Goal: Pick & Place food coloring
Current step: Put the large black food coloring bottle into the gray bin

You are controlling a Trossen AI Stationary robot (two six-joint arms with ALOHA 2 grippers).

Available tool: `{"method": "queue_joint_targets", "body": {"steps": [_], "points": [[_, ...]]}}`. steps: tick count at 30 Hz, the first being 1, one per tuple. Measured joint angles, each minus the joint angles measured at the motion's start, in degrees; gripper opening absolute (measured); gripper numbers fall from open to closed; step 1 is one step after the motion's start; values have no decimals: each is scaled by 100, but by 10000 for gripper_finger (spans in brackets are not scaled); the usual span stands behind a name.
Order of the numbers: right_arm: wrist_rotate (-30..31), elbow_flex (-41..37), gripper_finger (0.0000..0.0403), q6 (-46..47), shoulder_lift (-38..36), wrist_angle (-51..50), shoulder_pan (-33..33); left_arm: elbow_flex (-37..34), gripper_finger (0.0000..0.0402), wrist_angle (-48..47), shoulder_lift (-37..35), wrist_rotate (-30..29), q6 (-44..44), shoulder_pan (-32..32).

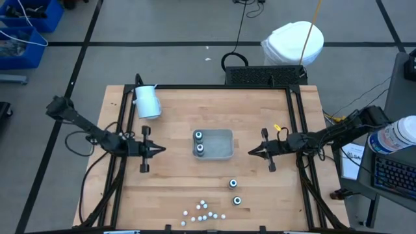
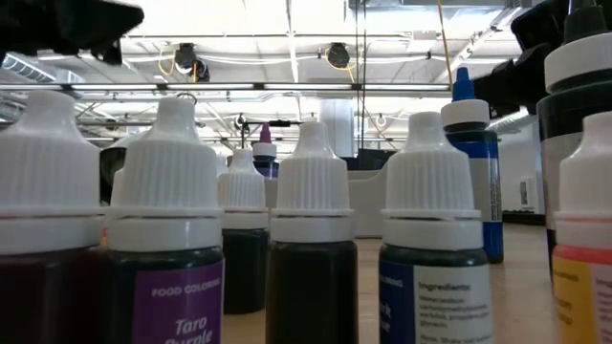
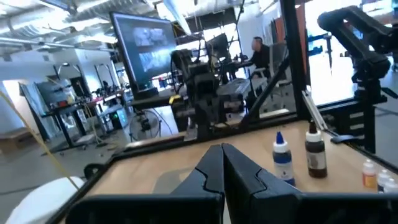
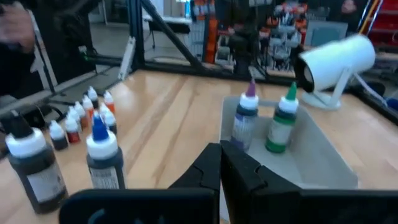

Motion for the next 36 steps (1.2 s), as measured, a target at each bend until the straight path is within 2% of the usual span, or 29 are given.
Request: {"method": "queue_joint_targets", "body": {"steps": [3,6,9,12,14,17,20,24,30,33,36], "points": [[18,287,0,-60,0,-159,212,-218,7,407,226,-13,-151,0],[121,1059,0,-325,54,-1085,744,-258,20,443,332,-18,-332,0],[1080,2151,0,-415,415,-2454,1501,-262,29,416,386,-25,-468,0],[2054,3339,0,-325,1132,-3591,2261,-260,30,404,386,-23,-491,0],[2492,4027,0,-240,1693,-4088,2671,-260,28,364,384,-21,-626,0],[2887,4888,0,-60,2487,-4458,3112,-260,24,195,386,-19,-851,0],[3027,5522,0,183,3160,-4601,3379,-260,17,215,386,-19,-851,0],[2999,5911,0,300,3799,-4674,3506,-260,5,402,384,-15,-747,0],[3078,5879,4,950,4095,-4648,3394,-260,17,369,384,18,-783,-7],[3023,5816,24,1135,4127,-4588,3258,-260,30,359,384,20,-762,-7],[2990,5653,61,1066,4122,-4266,3211,-260,35,345,386,18,-644,-7]]}}
